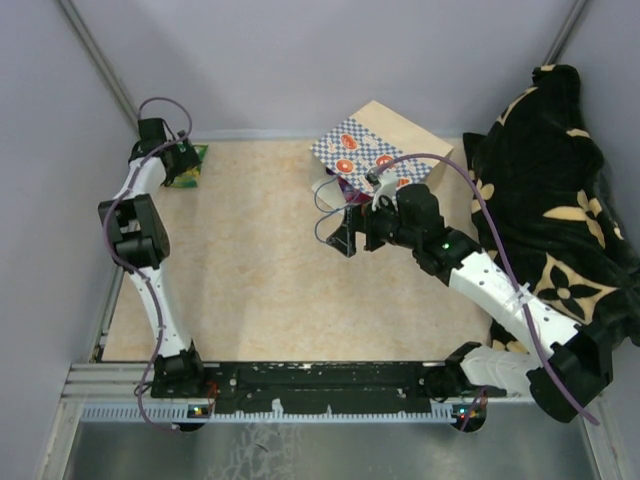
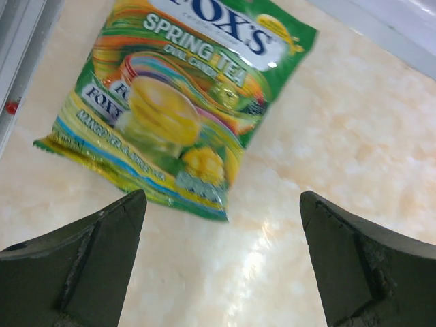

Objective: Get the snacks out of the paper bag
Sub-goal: Move the snack to the corner of the board.

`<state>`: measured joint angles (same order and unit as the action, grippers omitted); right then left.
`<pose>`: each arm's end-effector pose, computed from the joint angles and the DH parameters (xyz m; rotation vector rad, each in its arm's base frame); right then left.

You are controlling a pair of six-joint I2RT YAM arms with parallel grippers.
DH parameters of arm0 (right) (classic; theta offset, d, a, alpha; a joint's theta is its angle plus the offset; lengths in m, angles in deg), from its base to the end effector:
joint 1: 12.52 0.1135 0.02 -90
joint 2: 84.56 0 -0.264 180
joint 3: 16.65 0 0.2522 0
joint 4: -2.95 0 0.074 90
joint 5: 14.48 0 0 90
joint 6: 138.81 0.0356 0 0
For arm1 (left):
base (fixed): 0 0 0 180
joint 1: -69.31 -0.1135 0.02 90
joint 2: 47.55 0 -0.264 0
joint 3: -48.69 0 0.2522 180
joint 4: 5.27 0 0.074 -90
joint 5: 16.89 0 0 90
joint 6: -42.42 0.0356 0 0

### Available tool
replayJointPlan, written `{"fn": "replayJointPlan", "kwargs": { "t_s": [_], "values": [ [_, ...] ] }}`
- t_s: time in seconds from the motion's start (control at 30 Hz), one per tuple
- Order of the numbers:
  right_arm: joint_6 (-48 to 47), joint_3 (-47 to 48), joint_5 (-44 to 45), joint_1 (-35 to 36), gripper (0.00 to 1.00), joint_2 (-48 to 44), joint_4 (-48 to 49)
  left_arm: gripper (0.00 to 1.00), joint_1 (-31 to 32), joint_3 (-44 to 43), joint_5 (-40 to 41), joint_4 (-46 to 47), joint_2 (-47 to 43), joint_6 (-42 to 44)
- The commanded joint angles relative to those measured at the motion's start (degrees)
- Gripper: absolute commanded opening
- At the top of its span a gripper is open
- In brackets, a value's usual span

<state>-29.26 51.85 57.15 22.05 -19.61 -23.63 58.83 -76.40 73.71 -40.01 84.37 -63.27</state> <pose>0.2070 0.1563 0.3261 -0.4876 2.0130 0.9163 0.5199 0.0965 0.2072 -0.5252 2.2357 -0.0349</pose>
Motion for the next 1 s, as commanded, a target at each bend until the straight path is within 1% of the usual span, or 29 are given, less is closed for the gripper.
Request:
{"fn": "replayJointPlan", "kwargs": {
  "t_s": [0.0,0.1,0.17,0.2,0.23,0.27,0.3,0.37,0.5,0.63,0.8,0.97],
  "values": [
    [-0.2,1.8,0.9,-0.5,0.99,-0.1,2.2,1.00,1.4,7.1,-1.5,7.4,-11.3,1.7],
    [-0.8,2.7,1.8,-0.5,0.99,0.0,1.4,1.00,2.3,14.2,-2.7,10.4,-18.7,0.0],
    [-1.3,3.1,3.2,-0.5,0.99,0.4,1.0,0.99,3.8,20.4,-4.1,13.2,-24.0,-0.7],
    [-1.8,3.4,4.0,-0.5,0.99,0.8,0.7,0.99,5.5,25.3,-4.4,15.5,-26.6,-0.5],
    [-2.4,4.1,5.0,-0.5,0.99,1.2,0.1,0.99,6.4,28.6,-4.3,17.9,-29.1,0.0],
    [-2.9,4.9,6.2,-0.5,0.99,1.7,-0.7,0.98,8.6,31.9,-4.1,20.3,-31.3,0.4],
    [-3.4,5.7,7.5,-0.5,0.99,2.2,-1.5,0.98,10.3,34.5,-4.4,23.3,-33.2,1.0],
    [-4.7,7.5,9.7,-0.5,0.95,3.2,-2.9,0.96,13.6,38.2,-5.2,25.2,-35.8,2.3],
    [-5.9,10.6,11.2,-0.4,0.89,6.0,-2.9,0.94,18.5,44.1,-9.5,28.7,-38.9,2.1],
    [-5.9,13.3,10.6,0.2,0.82,10.5,-0.8,0.93,19.6,52.0,-13.3,35.8,-41.0,-1.1],
    [-9.2,20.7,14.0,2.6,0.81,19.6,-3.2,0.93,19.7,56.7,-14.7,37.3,-41.6,-0.7],
    [-9.8,28.5,12.2,3.0,0.81,28.9,-4.2,0.93,19.6,60.0,-17.8,36.5,-43.0,-0.5]
  ]
}}
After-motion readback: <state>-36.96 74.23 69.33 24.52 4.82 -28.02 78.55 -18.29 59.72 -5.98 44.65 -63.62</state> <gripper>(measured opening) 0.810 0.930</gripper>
